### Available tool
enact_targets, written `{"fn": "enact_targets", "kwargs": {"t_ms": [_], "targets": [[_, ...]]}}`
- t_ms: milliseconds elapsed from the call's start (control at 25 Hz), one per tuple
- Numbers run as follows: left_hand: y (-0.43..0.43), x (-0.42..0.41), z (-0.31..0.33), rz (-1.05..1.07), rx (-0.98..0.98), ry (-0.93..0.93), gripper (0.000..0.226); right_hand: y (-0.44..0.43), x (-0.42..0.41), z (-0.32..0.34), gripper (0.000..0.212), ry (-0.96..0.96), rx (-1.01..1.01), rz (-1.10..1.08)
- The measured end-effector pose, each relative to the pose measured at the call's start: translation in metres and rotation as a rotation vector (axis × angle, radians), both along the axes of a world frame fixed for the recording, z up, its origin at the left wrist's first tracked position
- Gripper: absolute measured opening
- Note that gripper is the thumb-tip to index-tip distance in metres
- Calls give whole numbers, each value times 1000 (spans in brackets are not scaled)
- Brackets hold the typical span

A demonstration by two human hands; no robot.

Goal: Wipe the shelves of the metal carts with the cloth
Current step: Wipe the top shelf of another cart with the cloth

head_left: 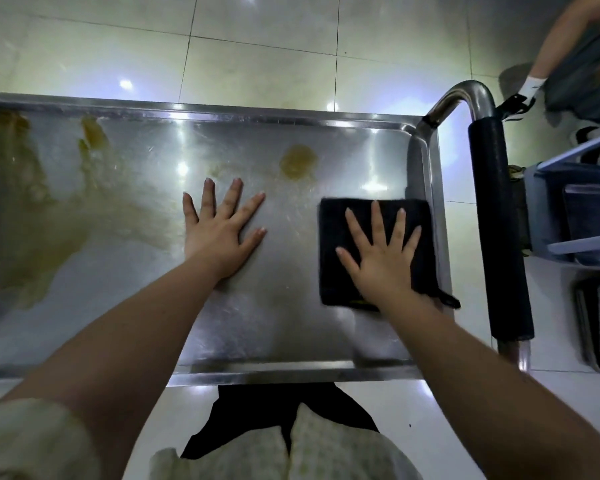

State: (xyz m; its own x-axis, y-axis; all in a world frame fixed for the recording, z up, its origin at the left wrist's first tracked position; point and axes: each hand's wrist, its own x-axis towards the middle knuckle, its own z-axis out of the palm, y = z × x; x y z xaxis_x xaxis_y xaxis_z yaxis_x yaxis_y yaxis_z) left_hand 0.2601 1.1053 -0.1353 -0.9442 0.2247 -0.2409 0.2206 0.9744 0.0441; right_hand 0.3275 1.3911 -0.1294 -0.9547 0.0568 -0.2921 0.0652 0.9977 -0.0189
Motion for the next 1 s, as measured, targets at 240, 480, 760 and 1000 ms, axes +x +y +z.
{"fn": "enact_targets", "kwargs": {"t_ms": [240,480,760,1000], "targets": [[-2,-2,10,-27,35,-72,63,-79,131,-7,69,-9,-57,54],[-62,-14,19,3,-1,-25,63,-105,130,-1,69,-21,5,47],[-96,-23,-1,33,45,9,65,-98,126,2,71,-34,32,129],[-100,-23,-8,36,106,61,64,-107,56,-1,73,-23,-7,115]]}}
